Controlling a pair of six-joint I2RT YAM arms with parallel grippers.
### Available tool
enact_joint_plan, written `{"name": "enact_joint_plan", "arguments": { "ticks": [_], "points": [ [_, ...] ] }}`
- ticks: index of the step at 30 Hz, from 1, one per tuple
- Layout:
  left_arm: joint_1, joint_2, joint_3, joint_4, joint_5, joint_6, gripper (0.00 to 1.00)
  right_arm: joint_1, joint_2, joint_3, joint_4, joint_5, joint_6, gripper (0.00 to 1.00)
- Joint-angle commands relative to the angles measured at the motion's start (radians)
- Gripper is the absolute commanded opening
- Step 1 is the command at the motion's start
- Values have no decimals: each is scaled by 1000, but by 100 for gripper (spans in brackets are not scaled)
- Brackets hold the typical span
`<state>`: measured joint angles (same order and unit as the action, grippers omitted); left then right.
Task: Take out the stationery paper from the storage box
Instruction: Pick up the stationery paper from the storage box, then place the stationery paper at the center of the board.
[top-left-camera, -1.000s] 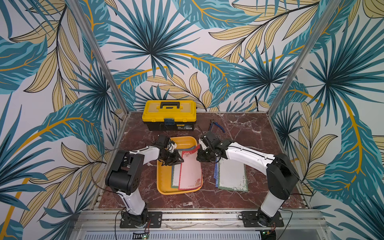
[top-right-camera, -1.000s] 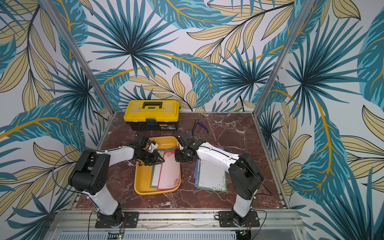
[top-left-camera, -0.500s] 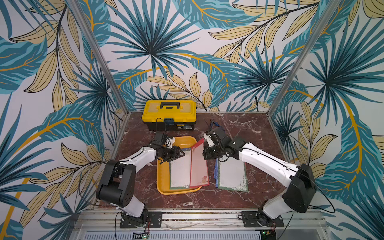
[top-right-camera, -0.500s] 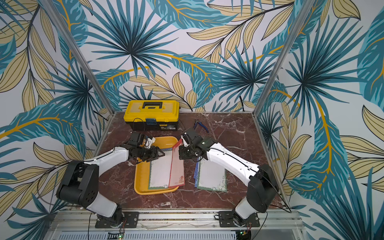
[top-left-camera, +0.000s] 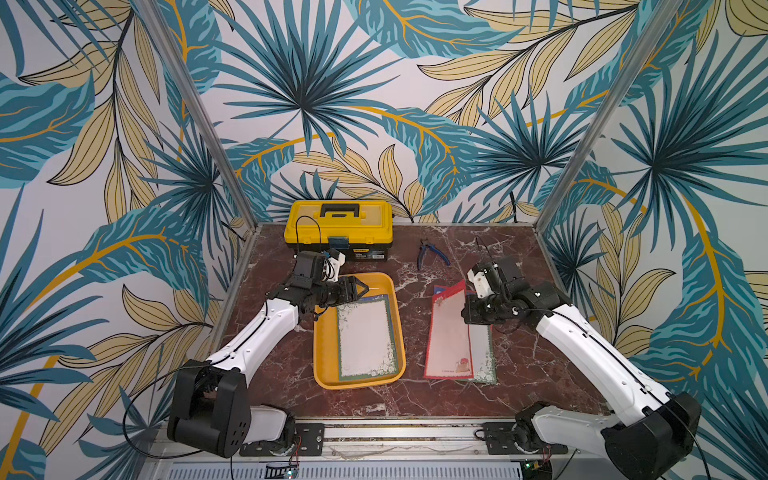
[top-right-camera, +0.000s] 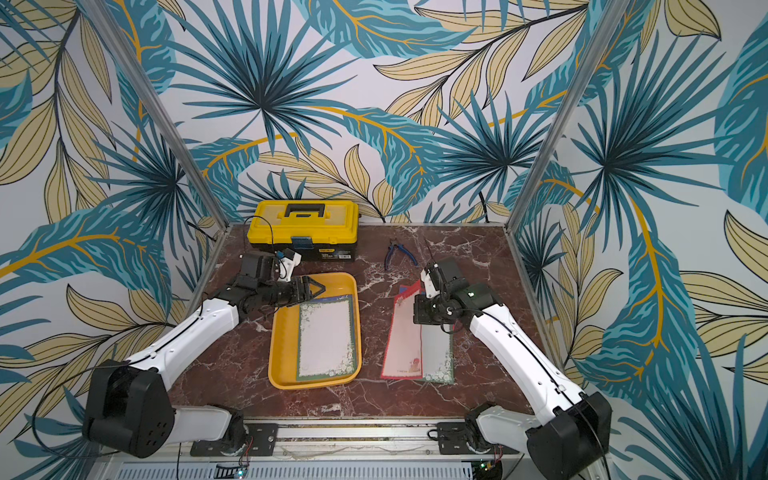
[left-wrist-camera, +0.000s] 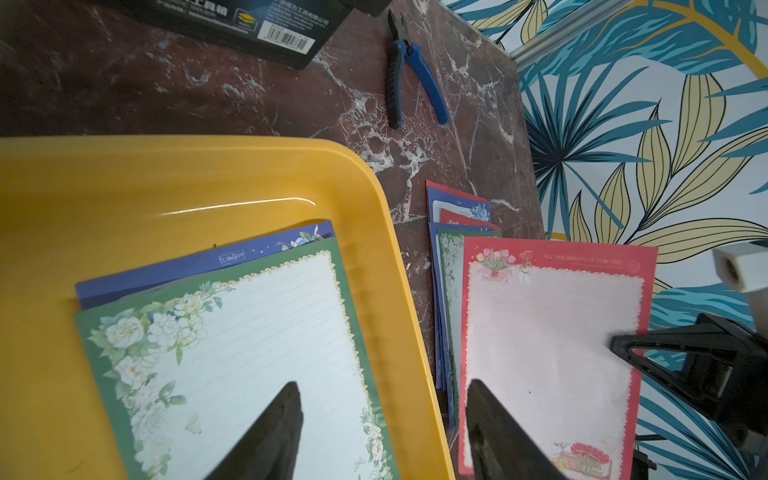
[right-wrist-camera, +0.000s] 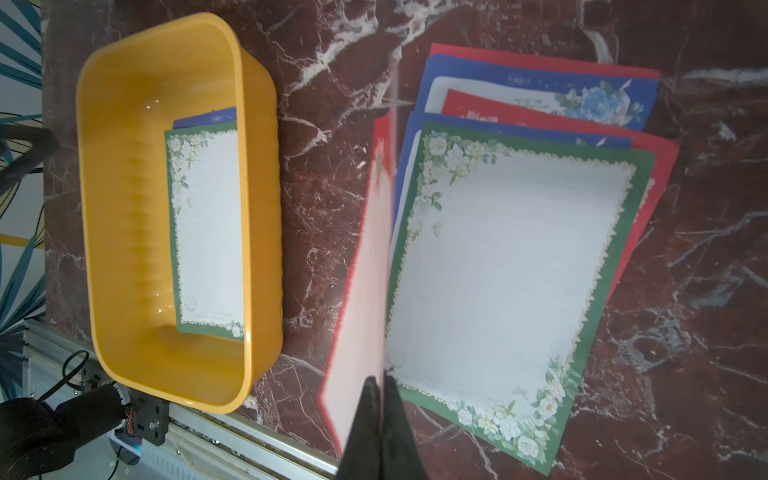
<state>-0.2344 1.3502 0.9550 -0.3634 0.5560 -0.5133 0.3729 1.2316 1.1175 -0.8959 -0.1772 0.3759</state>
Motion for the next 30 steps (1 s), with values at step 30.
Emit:
{"name": "enact_joint_plan", "arguments": {
  "ticks": [30],
  "points": [
    [9, -51, -47, -3, -79, 21, 64, -237, 185, -107, 30, 55, -91, 3]
  ]
}}
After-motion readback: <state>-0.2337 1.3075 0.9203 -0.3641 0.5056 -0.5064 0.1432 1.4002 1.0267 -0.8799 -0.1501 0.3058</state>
